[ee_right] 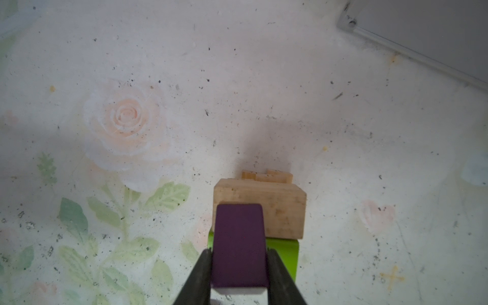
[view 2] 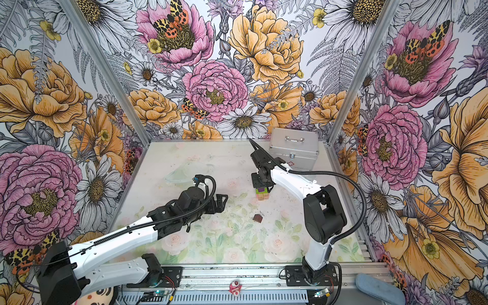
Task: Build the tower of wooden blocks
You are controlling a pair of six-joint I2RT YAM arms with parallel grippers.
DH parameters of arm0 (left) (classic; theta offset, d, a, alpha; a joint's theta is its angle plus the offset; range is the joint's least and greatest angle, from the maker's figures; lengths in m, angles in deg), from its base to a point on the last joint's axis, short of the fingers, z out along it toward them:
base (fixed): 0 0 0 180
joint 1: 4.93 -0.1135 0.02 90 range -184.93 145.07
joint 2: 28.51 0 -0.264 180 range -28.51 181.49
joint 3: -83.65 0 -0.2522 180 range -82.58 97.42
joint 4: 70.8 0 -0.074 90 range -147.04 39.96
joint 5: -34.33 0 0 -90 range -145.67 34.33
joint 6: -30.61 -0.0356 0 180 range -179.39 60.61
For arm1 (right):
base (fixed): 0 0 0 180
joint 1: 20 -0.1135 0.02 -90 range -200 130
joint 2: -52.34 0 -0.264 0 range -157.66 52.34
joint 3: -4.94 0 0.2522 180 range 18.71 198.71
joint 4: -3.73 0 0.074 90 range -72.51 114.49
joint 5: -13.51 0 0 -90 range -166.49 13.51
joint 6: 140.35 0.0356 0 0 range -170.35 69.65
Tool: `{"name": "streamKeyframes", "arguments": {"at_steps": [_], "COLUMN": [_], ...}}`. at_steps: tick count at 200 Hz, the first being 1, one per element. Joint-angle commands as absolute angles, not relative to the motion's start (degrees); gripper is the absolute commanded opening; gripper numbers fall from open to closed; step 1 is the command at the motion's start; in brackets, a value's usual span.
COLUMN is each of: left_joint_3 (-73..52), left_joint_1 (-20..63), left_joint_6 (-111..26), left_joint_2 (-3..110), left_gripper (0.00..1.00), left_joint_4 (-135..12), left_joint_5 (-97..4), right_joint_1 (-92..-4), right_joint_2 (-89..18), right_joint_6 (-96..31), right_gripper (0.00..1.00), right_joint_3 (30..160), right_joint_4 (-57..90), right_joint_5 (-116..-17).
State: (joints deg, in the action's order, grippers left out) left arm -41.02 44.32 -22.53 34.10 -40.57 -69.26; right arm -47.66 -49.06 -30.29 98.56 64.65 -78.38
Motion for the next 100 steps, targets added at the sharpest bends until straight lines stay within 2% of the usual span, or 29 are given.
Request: {"name": "streamKeyframes", "arguments": {"at_steps": [1, 100], "left_joint_3": [-41.63, -42.6], "left_joint_1": [43.83, 43.33], "left_joint_6": [-23.54, -23.18], "left_joint_2": [33.1, 31.75], "left_gripper": [0.99, 0.99], "left_joint_4": [-41.05, -40.52], "left_joint_5": [-68.4, -68.84], "right_joint_1": [-47.74, -47.7], "right_joint_2": [-49.28, -51.1], "right_joint_6": [-29.87, -29.67], "right_gripper": [0.3, 0.3], "right_joint_3": [100.74, 102.38], "right_joint_4": [64.87, 64.95], "right_joint_5": [-79.58, -79.54]}}
